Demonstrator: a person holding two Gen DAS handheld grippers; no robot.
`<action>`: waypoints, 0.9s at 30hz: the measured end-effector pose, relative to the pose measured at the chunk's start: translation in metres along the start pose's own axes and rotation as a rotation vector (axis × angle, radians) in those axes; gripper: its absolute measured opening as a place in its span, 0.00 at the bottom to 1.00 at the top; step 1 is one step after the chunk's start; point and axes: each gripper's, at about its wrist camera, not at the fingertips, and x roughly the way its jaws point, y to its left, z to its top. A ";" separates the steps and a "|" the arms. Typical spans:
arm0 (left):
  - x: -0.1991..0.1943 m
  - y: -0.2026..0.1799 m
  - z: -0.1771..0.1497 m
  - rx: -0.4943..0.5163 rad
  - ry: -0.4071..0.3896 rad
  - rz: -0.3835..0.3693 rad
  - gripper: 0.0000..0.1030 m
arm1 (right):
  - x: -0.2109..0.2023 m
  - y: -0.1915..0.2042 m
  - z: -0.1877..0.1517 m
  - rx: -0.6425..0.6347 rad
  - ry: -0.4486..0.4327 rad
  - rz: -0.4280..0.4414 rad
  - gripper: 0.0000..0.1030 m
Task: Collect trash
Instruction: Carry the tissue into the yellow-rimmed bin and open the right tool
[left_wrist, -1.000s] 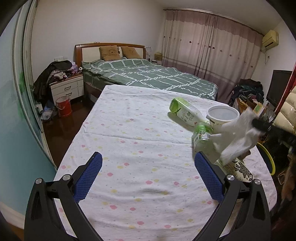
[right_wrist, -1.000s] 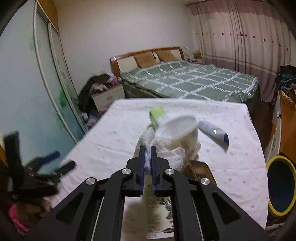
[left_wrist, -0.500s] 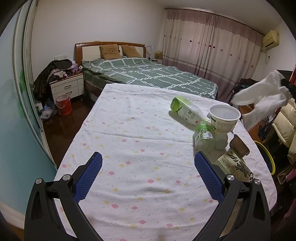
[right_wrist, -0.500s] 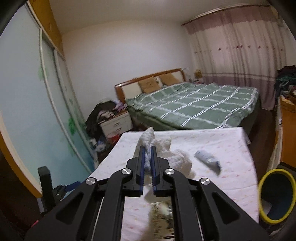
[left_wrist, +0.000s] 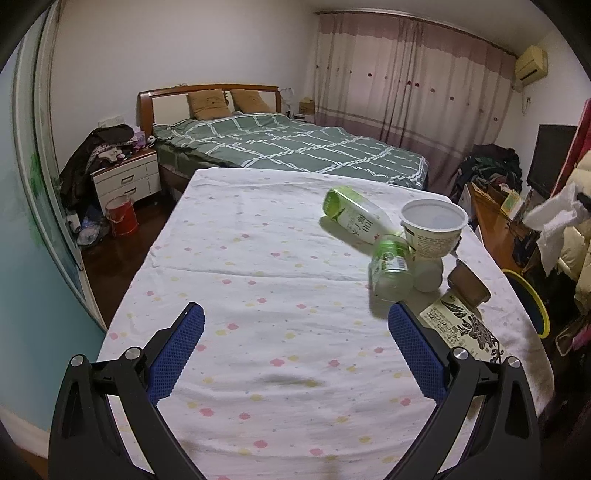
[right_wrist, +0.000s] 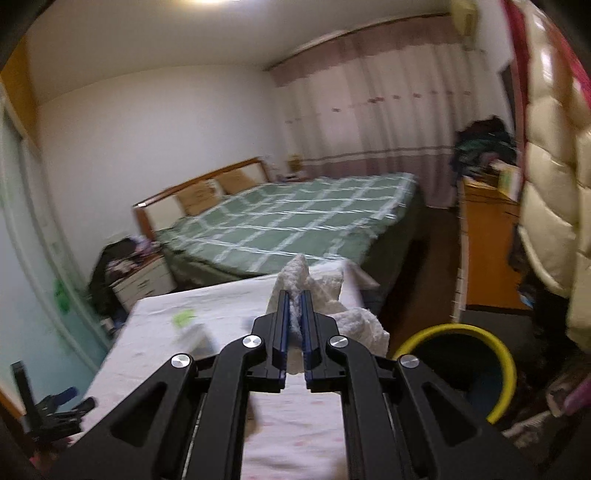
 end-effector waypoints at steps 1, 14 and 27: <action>0.001 -0.002 0.000 0.004 0.001 -0.002 0.95 | 0.002 -0.012 -0.001 0.013 0.002 -0.026 0.06; 0.011 -0.053 0.006 0.096 0.029 -0.041 0.95 | 0.086 -0.155 -0.054 0.197 0.177 -0.285 0.07; 0.017 -0.084 0.010 0.147 0.047 -0.096 0.95 | 0.106 -0.200 -0.091 0.257 0.247 -0.387 0.28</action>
